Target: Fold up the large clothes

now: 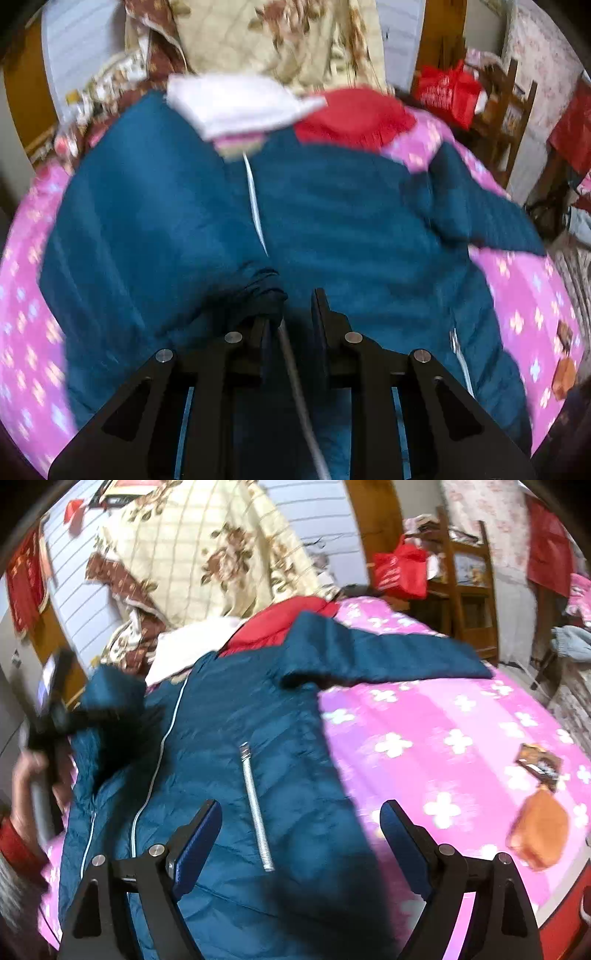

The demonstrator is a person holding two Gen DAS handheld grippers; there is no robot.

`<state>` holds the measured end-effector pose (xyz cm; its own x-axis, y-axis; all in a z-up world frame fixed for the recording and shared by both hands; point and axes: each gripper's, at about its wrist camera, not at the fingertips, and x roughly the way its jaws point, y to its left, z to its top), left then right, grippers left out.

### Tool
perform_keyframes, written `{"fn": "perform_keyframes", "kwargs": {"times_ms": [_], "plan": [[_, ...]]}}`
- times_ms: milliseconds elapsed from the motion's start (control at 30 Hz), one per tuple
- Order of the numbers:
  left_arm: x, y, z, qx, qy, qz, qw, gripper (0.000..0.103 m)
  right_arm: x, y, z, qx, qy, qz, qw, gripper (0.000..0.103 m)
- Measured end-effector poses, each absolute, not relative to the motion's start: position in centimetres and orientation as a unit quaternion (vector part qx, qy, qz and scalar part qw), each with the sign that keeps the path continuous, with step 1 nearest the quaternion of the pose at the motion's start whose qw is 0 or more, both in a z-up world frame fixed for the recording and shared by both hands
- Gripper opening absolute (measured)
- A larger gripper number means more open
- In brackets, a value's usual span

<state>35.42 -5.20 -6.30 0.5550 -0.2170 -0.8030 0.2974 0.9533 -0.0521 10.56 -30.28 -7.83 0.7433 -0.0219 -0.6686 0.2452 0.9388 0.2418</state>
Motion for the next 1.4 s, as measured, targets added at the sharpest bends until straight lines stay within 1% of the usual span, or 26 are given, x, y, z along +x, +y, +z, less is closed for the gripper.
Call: {"fn": "perform_keyframes", "kwargs": {"times_ms": [167,300,333,400,433,467,567,633,800,1033,1133,1233,1267,1300,1333,1367,1400], "plan": [[32.3,-4.3,-9.0,0.037,0.476,-0.148,0.866,0.019,8.9,-31.5,-6.3,0.162,0.339,-0.082,0.923,0.085],[27.6,-2.2,-8.2,0.053,0.443,-0.161,0.88,0.028,8.8,-30.7,-5.1,0.166,0.335,-0.065,0.925,0.085],[25.8,-1.3,-7.7,0.056,0.428,-0.165,0.887,0.033,9.0,-30.0,-4.5,0.158,0.333,-0.059,0.928,0.085],[23.1,0.5,-7.3,0.06,0.4,-0.164,0.9,0.047,9.6,-28.4,-3.7,0.136,0.334,-0.045,0.932,0.085],[21.9,1.5,-7.2,0.063,0.385,-0.155,0.908,0.057,10.2,-27.0,-3.2,0.115,0.338,-0.032,0.933,0.085],[21.1,2.4,-7.2,0.065,0.371,-0.142,0.915,0.06,10.9,-25.8,-2.9,0.099,0.344,-0.021,0.933,0.085],[20.4,6.1,-8.0,0.059,0.35,-0.078,0.932,0.06,13.6,-21.6,-2.5,0.05,0.365,0.02,0.929,0.085],[21.3,10.0,-9.3,0.023,0.362,-0.025,0.932,0.06,15.7,-18.2,-2.6,0.013,0.381,0.049,0.923,0.085],[22.5,16.8,-12.3,-0.043,0.385,0.085,0.918,0.06,21.6,-9.2,-3.5,-0.053,0.405,0.116,0.905,0.085],[23.3,21.8,-14.5,-0.099,0.415,0.137,0.894,0.06,31.2,3.0,-5.8,-0.065,0.427,0.161,0.887,0.085],[23.8,22.6,-15.7,-0.112,0.428,0.137,0.886,0.06,34.9,8.4,-8.2,-0.092,0.441,0.157,0.879,0.086],[24.3,22.9,-16.2,-0.112,0.436,0.132,0.883,0.06,38.0,11.9,-10.9,-0.133,0.458,0.127,0.87,0.085],[24.2,22.7,-16.1,-0.11,0.435,0.131,0.884,0.06,39.1,12.6,-12.0,-0.147,0.462,0.104,0.868,0.083],[24.0,22.6,-16.0,-0.108,0.433,0.13,0.885,0.06,39.9,12.9,-12.6,-0.161,0.466,0.087,0.866,0.076],[24.0,22.6,-16.0,-0.108,0.433,0.129,0.886,0.06,40.4,13.1,-13.0,-0.181,0.466,0.073,0.863,0.05],[24.0,22.6,-16.1,-0.108,0.434,0.128,0.885,0.06,40.6,12.8,-12.8,-0.191,0.466,0.068,0.861,0.032],[24.0,22.7,-16.1,-0.112,0.435,0.126,0.884,0.06,41.0,12.4,-12.4,-0.192,0.467,0.07,0.86,0.025]]}}
